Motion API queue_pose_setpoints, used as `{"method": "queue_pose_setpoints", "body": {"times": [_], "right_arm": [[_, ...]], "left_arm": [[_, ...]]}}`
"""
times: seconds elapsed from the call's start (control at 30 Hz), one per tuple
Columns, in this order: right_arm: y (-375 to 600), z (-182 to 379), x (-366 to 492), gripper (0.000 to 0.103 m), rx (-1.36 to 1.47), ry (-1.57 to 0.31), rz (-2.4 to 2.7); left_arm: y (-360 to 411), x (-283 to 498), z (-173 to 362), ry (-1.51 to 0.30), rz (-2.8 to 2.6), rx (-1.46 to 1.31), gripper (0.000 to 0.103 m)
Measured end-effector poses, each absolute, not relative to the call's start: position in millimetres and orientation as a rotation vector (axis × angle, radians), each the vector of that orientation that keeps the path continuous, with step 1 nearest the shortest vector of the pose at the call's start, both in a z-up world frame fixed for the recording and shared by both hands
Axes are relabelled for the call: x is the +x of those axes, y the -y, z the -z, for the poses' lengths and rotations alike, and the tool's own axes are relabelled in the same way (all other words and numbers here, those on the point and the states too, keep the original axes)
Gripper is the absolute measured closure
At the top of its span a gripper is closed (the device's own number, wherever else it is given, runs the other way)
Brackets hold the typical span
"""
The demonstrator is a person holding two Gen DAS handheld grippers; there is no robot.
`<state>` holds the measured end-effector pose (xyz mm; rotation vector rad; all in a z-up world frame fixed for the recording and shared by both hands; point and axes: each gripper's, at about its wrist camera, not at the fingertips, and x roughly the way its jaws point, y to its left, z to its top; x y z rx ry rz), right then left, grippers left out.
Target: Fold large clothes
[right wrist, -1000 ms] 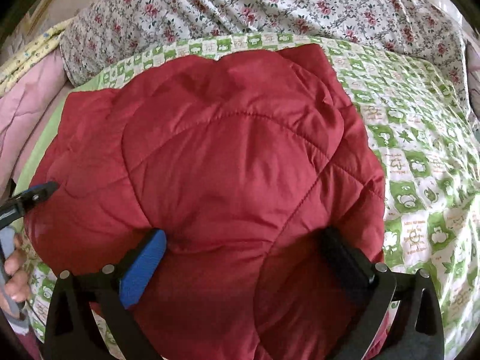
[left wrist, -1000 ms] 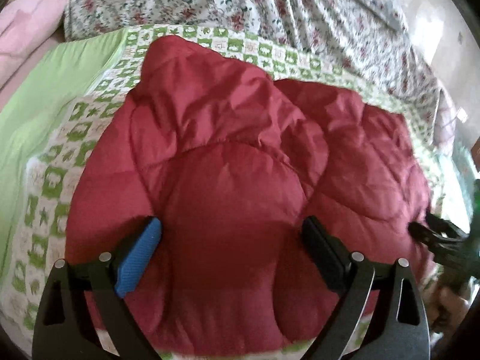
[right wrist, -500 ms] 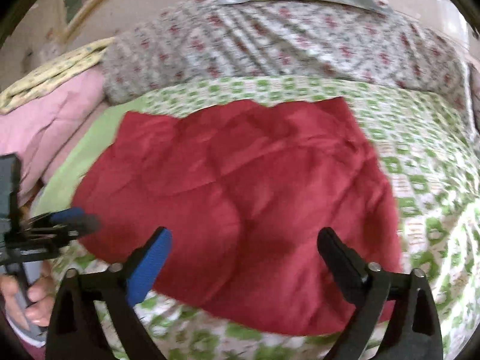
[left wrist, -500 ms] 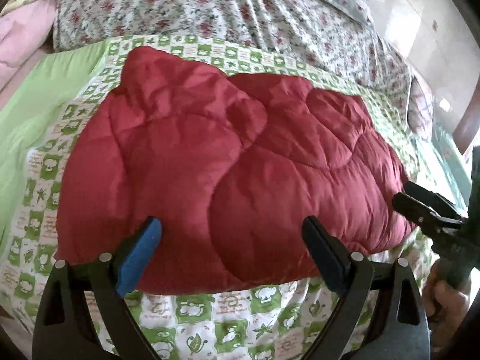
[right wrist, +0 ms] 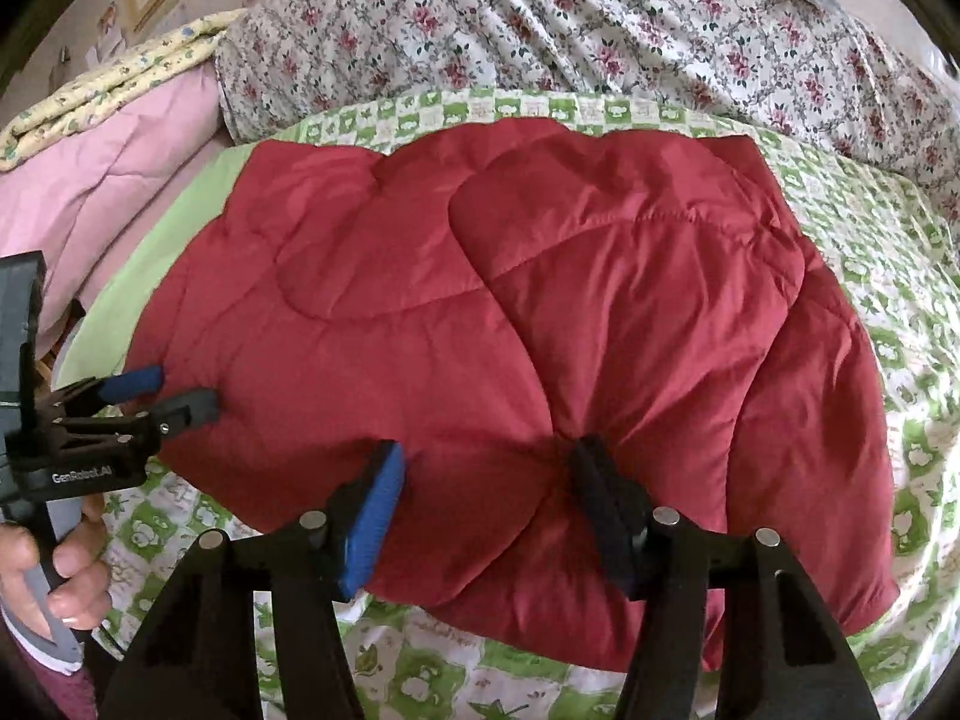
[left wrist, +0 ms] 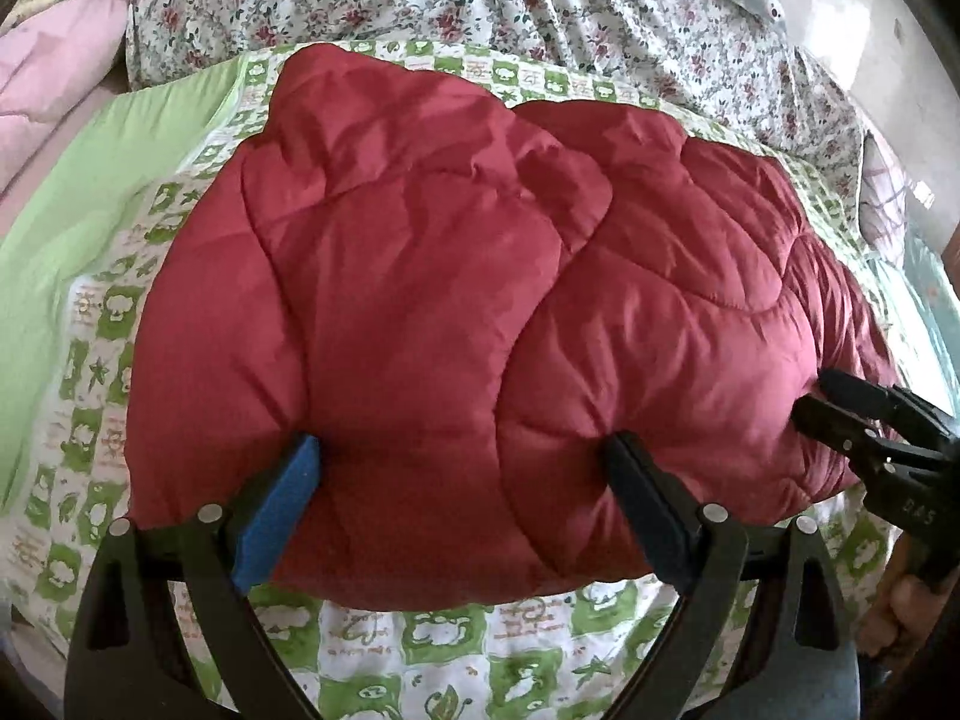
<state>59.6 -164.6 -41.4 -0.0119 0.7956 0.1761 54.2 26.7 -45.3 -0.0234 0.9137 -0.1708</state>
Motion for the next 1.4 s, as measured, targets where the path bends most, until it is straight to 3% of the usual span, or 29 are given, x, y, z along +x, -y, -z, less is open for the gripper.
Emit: {"method": "queue_pose_setpoints", "body": {"times": [0.37, 0.63, 0.93, 1.4], "right_arm": [[164.8, 47.2, 65.4, 0.044, -0.013, -0.805, -0.171], [183.7, 13.4, 64.5, 0.044, 0.039, -0.747, -0.170], [201.8, 46.7, 92.6, 0.044, 0.017, -0.810, -0.100], [220.2, -11.4, 105.5, 0.042, 0.114, -0.728, -0.124]], "left_arm": [[-30.8, 58.1, 50.8, -0.919, 0.177, -0.036, 0.003], [-33.0, 61.8, 53.0, -0.926, 0.171, -0.040, 0.001], [-31.5, 62.5, 52.6, -0.930, 0.173, -0.039, 0.000], [-39.4, 109.2, -6.9, -0.869, 0.204, -0.090, 0.002]]}}
